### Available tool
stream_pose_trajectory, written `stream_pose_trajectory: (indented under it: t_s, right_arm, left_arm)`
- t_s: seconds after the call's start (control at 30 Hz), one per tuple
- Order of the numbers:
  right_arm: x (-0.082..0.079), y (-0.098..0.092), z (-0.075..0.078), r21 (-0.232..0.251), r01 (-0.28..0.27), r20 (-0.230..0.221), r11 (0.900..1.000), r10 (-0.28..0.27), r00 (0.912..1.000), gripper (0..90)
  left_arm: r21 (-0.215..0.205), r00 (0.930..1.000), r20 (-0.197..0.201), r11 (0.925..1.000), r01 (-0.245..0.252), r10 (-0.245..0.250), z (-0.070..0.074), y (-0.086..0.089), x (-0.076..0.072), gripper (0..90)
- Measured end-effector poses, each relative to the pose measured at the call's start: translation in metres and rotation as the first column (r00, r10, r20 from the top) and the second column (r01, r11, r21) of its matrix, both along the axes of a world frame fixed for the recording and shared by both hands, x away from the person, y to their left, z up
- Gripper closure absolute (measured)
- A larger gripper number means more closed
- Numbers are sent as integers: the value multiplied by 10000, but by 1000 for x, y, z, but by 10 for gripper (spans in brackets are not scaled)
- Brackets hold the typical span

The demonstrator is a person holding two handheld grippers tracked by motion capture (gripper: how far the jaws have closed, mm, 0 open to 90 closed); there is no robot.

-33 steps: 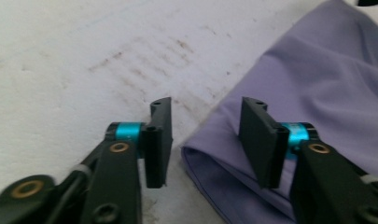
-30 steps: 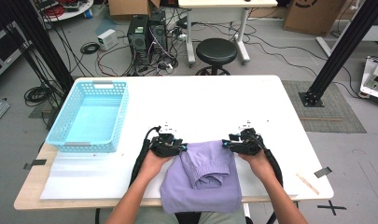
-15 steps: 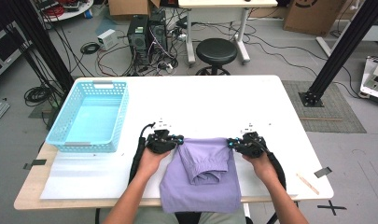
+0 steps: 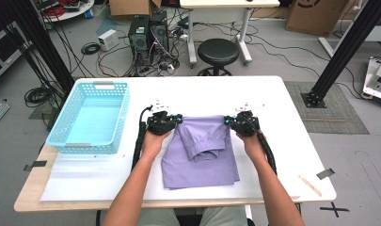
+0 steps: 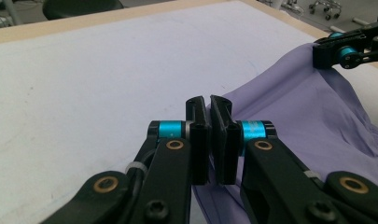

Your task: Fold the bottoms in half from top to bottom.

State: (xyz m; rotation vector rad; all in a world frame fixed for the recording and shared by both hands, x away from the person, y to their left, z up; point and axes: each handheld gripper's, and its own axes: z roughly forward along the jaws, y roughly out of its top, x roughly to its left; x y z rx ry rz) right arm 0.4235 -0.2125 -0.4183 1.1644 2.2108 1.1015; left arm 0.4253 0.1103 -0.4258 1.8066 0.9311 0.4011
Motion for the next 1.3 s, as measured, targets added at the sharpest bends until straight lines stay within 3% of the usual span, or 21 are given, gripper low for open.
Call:
stream_pose_trajectory:
  t_s: [0.13,0.17,0.23,0.43,0.5,0.53,0.57,0.6,0.63,0.67,0.7,0.77,0.83,0.93,1.13,1.3]
  right_arm:
    - [8,8,0,-156,167,200,9997,-163,9997,877]
    - [9,10,0,-239,178,203,9996,-174,9996,878]
    - [12,13,0,-348,357,214,9988,-349,9992,878]
    - [18,13,2,-46,843,154,9964,-842,9963,877]
    - [20,14,0,-93,1031,174,9946,-1029,9945,876]
    - [21,15,-2,-134,1130,102,9935,-1129,9936,871]
    - [22,14,-4,-135,1161,-56,9931,-1162,9932,840]
    - [22,12,-7,-56,1217,-314,9926,-1218,9921,766]
    - [22,12,-7,-56,1217,-314,9926,-1218,9921,766]
    - [18,9,-9,32,1386,-229,9903,-1385,9901,665]
    - [15,8,-8,161,1365,-217,9905,-1362,9904,631]
    - [8,5,-6,321,1399,-157,9896,-1395,9901,601]
    - [0,4,-3,617,1208,-104,9907,-1204,9927,594]
    - [-13,8,-2,754,611,-271,9953,-592,9979,590]
    - [-32,27,-8,332,-523,-653,9981,544,9964,615]
    - [-43,39,-15,-195,-1364,-829,9905,1344,9875,672]
  left_arm:
    - [-61,9997,114,9998,-198,199,-5,4,6,861]
    - [59,9996,-63,9996,-271,271,-4,3,12,861]
    - [122,9997,21,9996,-248,248,2,2,17,861]
    - [267,9998,31,9994,-204,203,8,0,27,854]
    - [198,9980,-167,9979,-614,617,6,0,29,773]
    - [73,9967,-383,9974,-715,718,6,1,29,628]
    - [-189,9945,-667,9964,-827,812,5,3,28,545]
    - [-226,9951,-572,9964,-814,800,5,5,24,527]
    - [-226,9951,-572,9964,-814,800,5,5,24,526]
    - [-430,9963,-544,9967,-686,662,4,7,16,527]
    - [-494,9967,-606,9972,-567,536,3,7,13,527]
    - [-521,9962,-792,9978,-403,361,1,6,5,527]
    - [-609,9956,-917,9979,-242,185,0,4,-3,527]
    - [-221,9947,-1032,9997,-49,26,-4,-1,-15,527]
    - [-238,9895,-1420,9994,240,-271,-8,-4,-24,524]
    - [-496,9869,-1561,9982,336,-410,-7,-8,-23,506]
